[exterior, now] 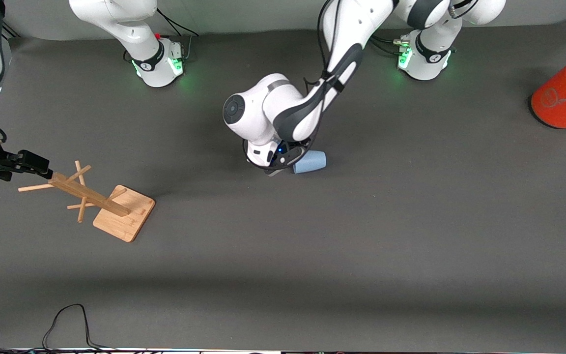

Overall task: Rotate and upright cup with both arms
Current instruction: 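Withdraw the right gripper while the left gripper reaches the lying cup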

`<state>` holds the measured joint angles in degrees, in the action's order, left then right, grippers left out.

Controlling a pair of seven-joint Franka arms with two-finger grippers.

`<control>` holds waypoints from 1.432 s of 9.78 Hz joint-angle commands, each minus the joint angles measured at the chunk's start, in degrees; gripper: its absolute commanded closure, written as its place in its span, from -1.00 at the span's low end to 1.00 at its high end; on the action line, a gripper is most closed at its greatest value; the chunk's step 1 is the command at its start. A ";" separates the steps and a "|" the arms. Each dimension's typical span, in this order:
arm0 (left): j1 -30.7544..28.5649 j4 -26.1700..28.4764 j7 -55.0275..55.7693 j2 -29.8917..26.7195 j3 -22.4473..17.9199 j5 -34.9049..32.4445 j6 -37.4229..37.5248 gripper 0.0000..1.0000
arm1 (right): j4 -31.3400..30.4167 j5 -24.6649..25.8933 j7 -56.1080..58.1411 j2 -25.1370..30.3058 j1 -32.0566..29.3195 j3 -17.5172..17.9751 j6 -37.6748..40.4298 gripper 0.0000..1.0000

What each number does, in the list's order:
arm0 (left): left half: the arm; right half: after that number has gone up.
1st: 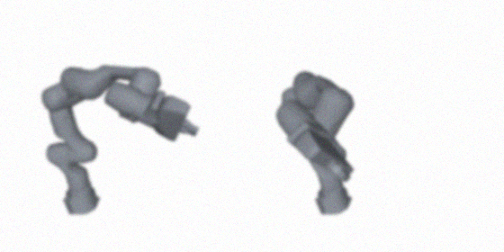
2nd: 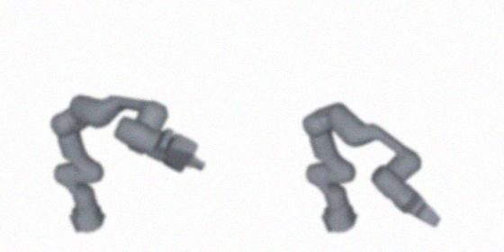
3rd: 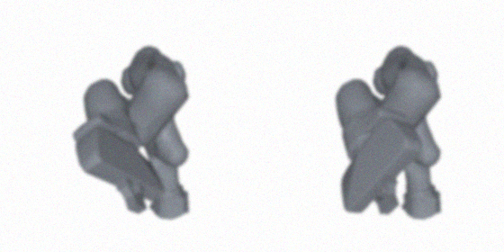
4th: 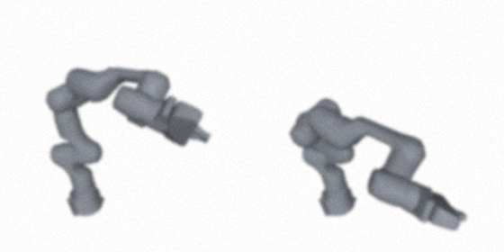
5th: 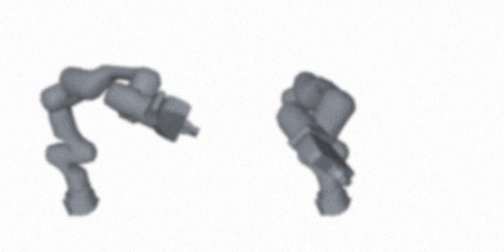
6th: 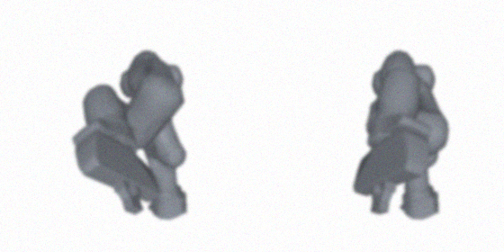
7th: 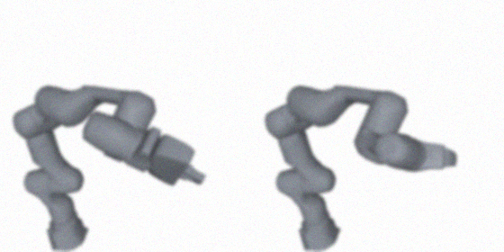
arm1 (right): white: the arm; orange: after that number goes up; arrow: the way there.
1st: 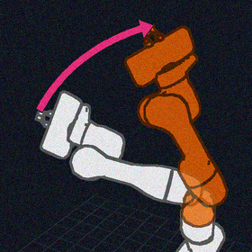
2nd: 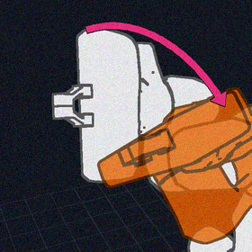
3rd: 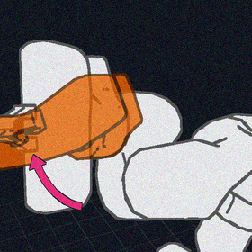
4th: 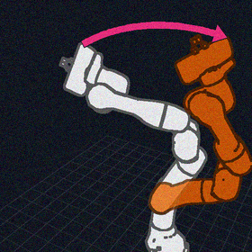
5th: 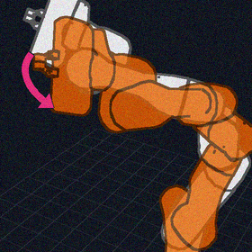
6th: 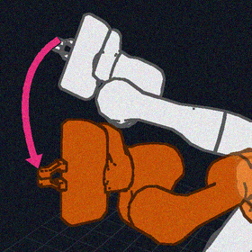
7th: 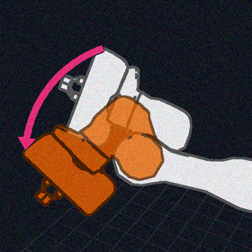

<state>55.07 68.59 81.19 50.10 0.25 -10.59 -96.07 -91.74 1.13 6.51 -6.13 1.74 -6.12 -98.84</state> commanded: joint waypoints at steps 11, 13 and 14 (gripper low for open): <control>1.19 -6.52 -8.91 2.11 -0.87 -1.63 12.99 1.00 | -1.95 0.72 -8.29 5.95 -0.85 1.54 4.00 -1.00; -0.56 -7.07 -15.67 0.27 -0.78 0.99 13.98 1.00 | -1.95 0.72 -8.27 6.30 -1.31 2.95 4.01 -1.00; -1.36 -7.07 -18.76 -0.61 -0.69 1.71 14.68 1.00 | -1.95 0.72 -8.18 6.30 -1.22 2.96 4.09 -1.00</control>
<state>54.64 61.65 66.68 51.13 -0.29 -10.48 -83.02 -92.26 1.16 -2.24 -1.49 1.13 -4.06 -94.87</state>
